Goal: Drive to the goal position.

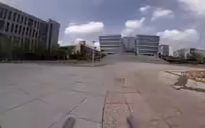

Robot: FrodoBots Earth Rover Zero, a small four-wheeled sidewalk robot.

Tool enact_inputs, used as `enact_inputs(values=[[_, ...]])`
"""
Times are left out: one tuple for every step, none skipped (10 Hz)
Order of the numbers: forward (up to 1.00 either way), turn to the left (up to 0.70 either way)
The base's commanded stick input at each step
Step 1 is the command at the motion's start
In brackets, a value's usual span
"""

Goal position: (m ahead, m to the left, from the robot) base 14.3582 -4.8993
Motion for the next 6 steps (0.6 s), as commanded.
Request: enact_inputs(values=[[0.70,0.13],[0.70,0.13],[0.70,-0.15],[0.70,-0.20],[0.70,-0.21],[0.70,-0.22]])
